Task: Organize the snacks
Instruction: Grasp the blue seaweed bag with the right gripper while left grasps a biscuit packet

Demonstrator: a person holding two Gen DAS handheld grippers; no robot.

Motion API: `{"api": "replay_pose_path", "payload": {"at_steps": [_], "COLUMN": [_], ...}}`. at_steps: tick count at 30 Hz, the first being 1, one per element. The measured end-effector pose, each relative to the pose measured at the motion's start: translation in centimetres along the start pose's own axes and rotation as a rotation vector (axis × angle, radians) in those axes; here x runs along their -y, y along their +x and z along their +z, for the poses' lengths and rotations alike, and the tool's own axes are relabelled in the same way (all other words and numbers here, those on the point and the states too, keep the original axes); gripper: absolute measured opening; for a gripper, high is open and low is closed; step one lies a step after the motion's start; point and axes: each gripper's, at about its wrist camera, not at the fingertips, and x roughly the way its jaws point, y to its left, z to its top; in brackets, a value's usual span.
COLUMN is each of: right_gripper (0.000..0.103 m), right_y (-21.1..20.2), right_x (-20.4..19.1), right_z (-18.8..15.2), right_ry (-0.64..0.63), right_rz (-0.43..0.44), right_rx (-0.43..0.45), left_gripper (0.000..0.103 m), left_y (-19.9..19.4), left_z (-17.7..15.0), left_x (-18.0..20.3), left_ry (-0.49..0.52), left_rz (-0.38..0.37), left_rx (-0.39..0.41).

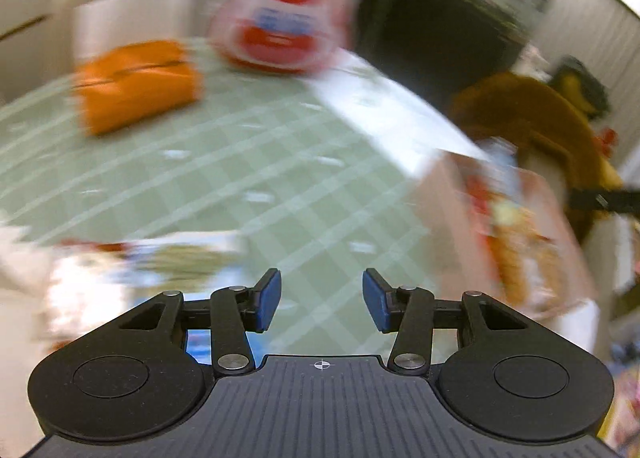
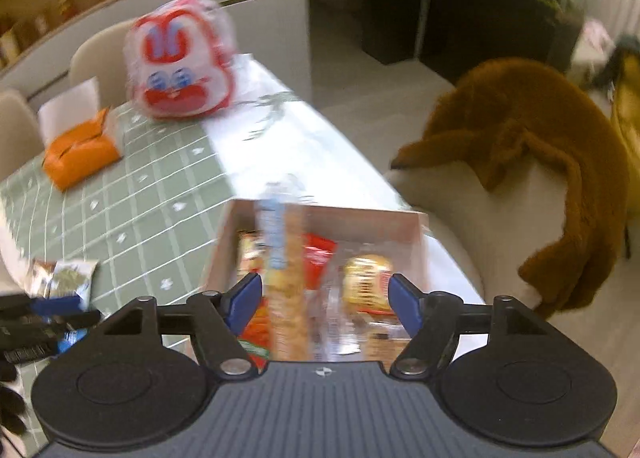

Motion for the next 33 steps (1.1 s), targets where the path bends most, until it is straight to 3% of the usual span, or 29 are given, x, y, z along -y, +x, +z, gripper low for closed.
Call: {"api": "replay_pose_path", "payload": {"at_steps": [7,13,16,24,26,29,31,33], "right_gripper": [0.082,0.082,0.082,0.082,0.092,0.093,0.090,0.078], "right_y": [0.7,4.0,5.8,10.3,10.9,11.1,10.9,10.2], "right_x": [-8.6,-15.0,-18.1,-25.5,-26.6,-27.5,-26.8,-25.6], "right_z": [-1.5,-3.3,-4.3,-5.6,-5.6,-5.6,-5.8,-6.1], "right_ry": [-0.068,-0.008,0.012,-0.075,-0.112,-0.177,-0.176,-0.172], "right_rz": [0.100,0.255,0.312,0.267,0.268,0.257,0.259,0.264], "right_rx": [0.006,-0.077,-0.108,-0.161,-0.166,-0.159,-0.166,-0.172], "left_gripper": [0.050,0.051,0.047,0.048,0.048,0.049,0.049,0.049], "left_y": [-1.8,1.1,2.3,2.8,2.8,2.7,2.4,2.0], "left_z": [1.1,1.7,1.7,1.1,0.9,0.4,0.0,-0.6], "left_x": [-10.5,-15.1,-15.5,-15.0,-15.1,-14.9,-14.6,-14.0], "left_ry": [-0.198,-0.197,-0.165,-0.124,-0.135,-0.120,-0.117,-0.111], "left_rz": [0.183,0.242,0.229,0.168,0.135,0.112,0.090,0.072], "left_rx": [0.074,0.016,-0.013,-0.055,-0.088,-0.097,-0.102,-0.107]}}
